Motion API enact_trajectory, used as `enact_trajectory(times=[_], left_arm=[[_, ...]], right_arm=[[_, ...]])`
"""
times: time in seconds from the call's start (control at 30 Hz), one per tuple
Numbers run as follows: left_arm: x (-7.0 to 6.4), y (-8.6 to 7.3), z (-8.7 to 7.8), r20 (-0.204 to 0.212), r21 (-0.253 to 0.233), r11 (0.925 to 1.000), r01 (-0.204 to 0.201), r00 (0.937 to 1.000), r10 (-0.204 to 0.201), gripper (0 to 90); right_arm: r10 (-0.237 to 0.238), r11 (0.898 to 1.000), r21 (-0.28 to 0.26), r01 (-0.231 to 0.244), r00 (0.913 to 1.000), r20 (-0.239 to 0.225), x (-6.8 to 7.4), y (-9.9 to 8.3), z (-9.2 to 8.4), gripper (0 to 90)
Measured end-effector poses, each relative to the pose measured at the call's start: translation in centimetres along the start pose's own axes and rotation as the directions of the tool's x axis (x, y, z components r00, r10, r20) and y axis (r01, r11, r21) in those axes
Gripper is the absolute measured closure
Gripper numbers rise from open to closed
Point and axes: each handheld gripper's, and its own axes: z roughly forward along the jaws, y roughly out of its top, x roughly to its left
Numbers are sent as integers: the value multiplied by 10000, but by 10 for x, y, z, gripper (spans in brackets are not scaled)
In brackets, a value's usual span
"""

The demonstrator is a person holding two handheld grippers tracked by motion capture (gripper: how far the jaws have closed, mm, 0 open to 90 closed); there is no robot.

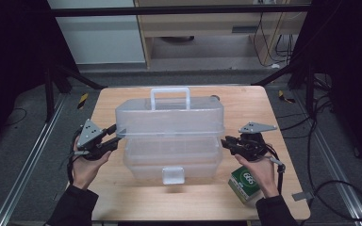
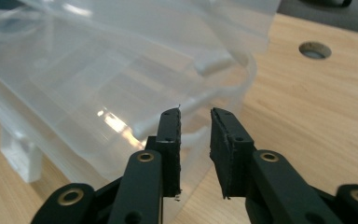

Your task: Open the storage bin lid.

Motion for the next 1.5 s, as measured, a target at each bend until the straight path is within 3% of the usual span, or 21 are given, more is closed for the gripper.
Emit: enact_trajectory(times=[0.37,0.53,1.03,1.2,1.5], left_arm=[[2,1,1,52,-24,10000,59,10000,-58,631],[4,2,2,51,-84,9998,161,9999,-161,634],[13,16,9,-127,-460,9984,337,9993,-343,658],[20,26,16,-179,-777,9963,379,9991,-394,668],[24,34,23,-561,-677,9968,430,9973,-468,701]], right_arm=[[139,9961,870,-136,9999,-28,2,-10,23,698],[378,9950,938,-350,9989,-273,2,-11,26,727],[942,9896,1106,-924,9955,-110,4,-11,25,740],[936,9897,1099,-920,9956,-95,3,-11,25,742],[952,9896,1093,-934,9954,-109,4,-11,25,740]])
